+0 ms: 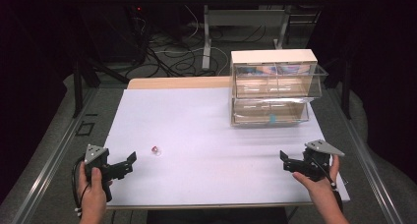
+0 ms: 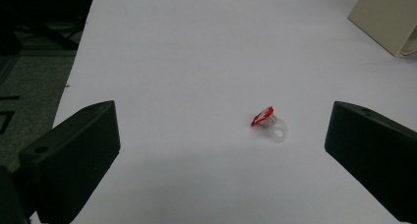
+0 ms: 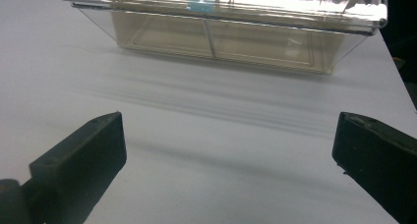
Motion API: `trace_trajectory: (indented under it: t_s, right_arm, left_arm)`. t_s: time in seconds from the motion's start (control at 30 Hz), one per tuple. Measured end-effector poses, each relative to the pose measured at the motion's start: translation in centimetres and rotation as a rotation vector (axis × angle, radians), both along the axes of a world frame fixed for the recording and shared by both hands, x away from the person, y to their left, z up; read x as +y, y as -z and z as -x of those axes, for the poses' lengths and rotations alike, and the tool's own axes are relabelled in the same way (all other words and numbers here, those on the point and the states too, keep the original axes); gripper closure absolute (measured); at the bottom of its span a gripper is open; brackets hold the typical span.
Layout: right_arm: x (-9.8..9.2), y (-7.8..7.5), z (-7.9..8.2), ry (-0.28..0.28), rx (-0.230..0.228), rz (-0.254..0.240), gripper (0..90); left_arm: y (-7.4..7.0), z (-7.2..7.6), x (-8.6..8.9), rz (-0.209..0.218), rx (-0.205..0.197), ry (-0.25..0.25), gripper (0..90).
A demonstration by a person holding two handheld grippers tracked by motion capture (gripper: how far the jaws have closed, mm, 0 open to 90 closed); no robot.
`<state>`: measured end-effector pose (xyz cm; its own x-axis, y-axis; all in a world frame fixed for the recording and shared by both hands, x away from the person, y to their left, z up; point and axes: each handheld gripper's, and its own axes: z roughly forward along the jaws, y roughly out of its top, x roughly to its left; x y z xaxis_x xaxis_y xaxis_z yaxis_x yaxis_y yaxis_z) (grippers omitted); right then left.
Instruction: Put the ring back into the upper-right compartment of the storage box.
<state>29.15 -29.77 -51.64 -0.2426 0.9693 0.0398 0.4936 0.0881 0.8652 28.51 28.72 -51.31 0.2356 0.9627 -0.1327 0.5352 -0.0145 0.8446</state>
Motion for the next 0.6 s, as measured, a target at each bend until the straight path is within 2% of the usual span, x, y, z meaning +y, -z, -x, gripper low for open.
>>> trace_trajectory:
  t_s: [0.1, 0.13, 0.23, 0.5, 0.6]
  right_arm:
    - [0.7, 0.0, -0.3, -0.003, 0.003, 0.019, 0.0]
    - [1.1, -0.1, -0.6, -0.008, 0.011, 0.001, 0.0]
    - [1.8, -0.2, -1.0, -0.03, 0.021, -0.01, 0.0]
    - [4.0, -0.4, -1.8, -0.085, 0.006, -0.001, 0.0]
    - [5.6, -0.8, -2.3, -0.121, -0.012, 0.005, 0.0]
  left_arm:
    - [0.1, -0.2, 0.2, 0.002, 0.005, -0.007, 0.4]
    - [0.1, -0.3, 0.2, 0.003, 0.004, -0.006, 0.4]
    - [0.2, -0.3, 0.4, 0.008, 0.013, -0.016, 0.4]
    - [0.3, -0.4, 0.5, 0.015, 0.014, -0.002, 0.4]
    - [0.3, -0.4, 0.5, 0.016, 0.018, 0.002, 0.4]
